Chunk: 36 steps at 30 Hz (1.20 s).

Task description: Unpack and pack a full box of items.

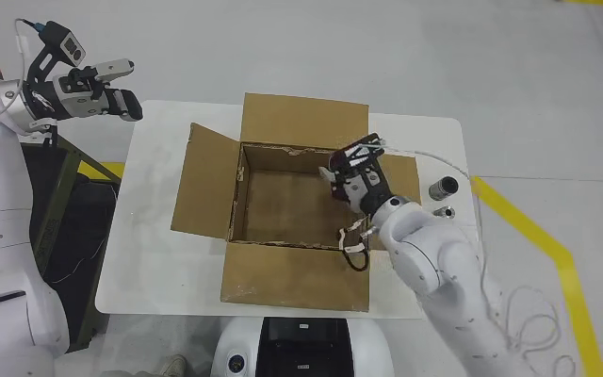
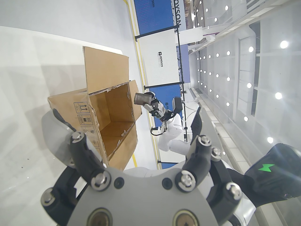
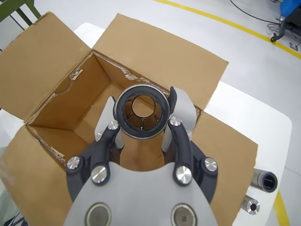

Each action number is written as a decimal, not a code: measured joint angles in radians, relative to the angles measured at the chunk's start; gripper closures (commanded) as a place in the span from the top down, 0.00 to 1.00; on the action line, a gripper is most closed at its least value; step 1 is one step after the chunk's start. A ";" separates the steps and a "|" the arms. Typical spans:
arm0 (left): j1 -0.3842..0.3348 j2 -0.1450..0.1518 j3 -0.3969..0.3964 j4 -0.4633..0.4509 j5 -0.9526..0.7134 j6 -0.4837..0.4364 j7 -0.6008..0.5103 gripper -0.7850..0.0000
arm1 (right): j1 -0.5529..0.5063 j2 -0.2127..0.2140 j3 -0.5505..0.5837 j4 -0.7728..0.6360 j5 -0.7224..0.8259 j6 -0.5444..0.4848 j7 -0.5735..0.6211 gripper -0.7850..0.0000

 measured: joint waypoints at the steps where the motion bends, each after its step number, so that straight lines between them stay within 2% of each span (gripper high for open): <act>1: 0.000 0.000 0.000 0.000 0.000 0.000 0.000 1.00 | 0.018 -0.005 -0.024 0.019 -0.002 0.005 0.006 0.00; 13: 0.000 0.000 0.000 0.000 0.000 0.000 0.000 1.00 | 0.190 -0.066 -0.229 0.253 0.006 0.068 0.057 0.00; 22: 0.000 0.000 0.000 0.000 0.000 0.000 0.000 1.00 | 0.269 -0.110 -0.305 0.399 0.048 0.096 0.054 0.00; 36: 0.000 0.000 0.000 0.000 0.000 0.000 0.000 1.00 | 0.344 -0.165 -0.356 0.562 0.099 0.103 0.039 0.00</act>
